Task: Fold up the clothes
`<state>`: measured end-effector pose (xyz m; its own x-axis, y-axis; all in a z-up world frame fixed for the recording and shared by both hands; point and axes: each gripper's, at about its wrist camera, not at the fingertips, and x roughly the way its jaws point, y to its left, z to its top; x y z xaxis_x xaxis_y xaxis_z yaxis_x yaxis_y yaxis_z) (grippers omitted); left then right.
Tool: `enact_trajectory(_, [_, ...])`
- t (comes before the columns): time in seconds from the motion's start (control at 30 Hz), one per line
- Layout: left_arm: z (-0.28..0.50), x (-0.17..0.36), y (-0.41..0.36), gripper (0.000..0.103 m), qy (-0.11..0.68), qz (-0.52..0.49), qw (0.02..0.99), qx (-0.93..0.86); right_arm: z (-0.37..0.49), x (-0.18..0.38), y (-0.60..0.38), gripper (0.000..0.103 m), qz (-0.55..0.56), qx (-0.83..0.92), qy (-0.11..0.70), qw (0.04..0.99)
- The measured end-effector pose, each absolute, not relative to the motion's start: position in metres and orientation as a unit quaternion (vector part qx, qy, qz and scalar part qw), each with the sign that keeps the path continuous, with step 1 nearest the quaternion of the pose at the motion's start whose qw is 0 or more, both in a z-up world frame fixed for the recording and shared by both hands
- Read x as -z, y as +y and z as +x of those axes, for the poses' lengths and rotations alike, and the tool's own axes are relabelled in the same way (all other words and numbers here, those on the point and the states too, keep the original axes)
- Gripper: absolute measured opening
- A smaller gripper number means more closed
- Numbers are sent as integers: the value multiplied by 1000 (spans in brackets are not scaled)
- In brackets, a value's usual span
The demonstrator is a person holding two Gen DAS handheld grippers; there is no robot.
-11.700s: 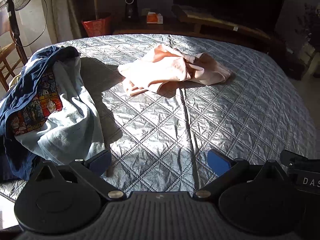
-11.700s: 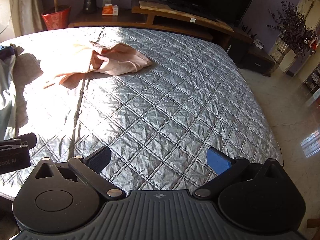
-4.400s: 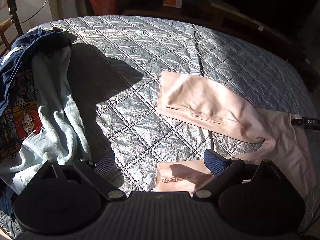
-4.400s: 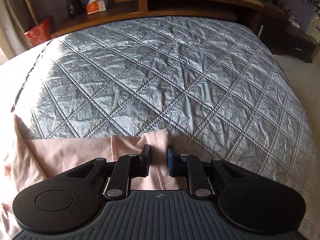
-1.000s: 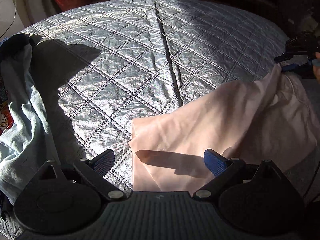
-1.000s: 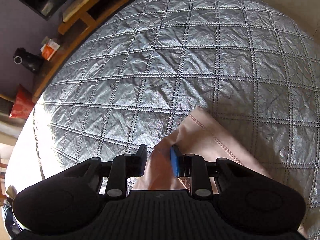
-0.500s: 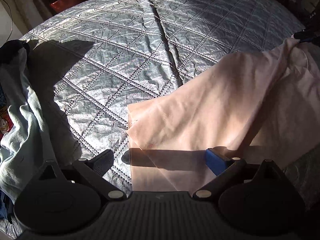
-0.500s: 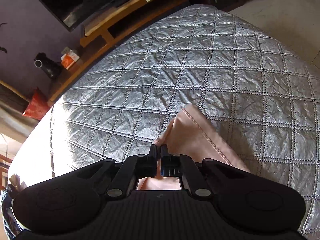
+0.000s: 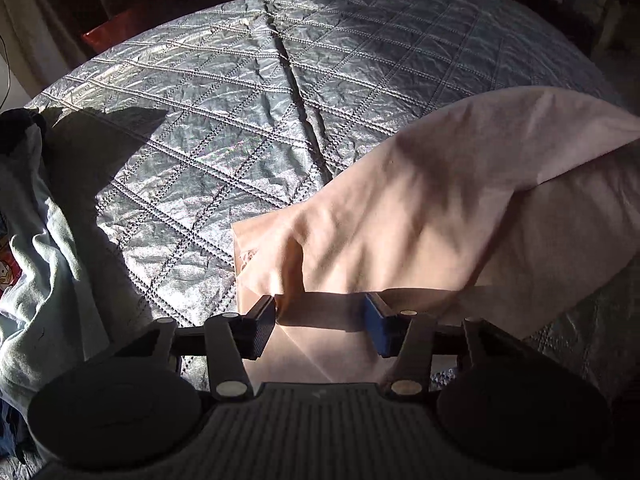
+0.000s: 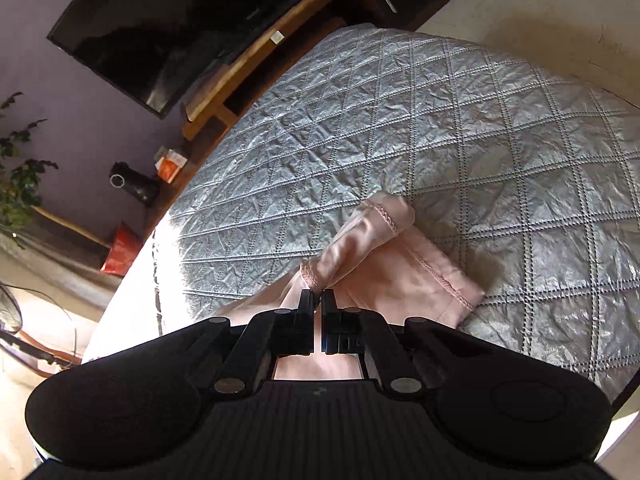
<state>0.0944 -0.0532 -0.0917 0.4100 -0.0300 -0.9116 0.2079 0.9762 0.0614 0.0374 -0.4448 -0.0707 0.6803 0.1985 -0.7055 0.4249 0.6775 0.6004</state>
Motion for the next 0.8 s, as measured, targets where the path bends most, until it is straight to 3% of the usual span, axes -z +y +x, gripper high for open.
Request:
enact_trajectory(0.1, [91,91,-54,29,533,85,838,79,25,93,-450,3,414,92,423,801])
enact_trajectory(0.17, [89,90,-55,15,530,90,839,82,17,104,-452,3,435,97,431,785])
enact_trajectory(0.23, [88,89,-53,10,530,91,839,82,10,104,-451,2,453,92,419,781])
enact_trajectory(0.7, [88,92,-47,6,527,84,841,86,1,121,-474,0,458,154,445,754])
enact_trajectory(0.8, [86,92,-49,10,523,92,842,90,2,104,-466,0,397,150,437,793])
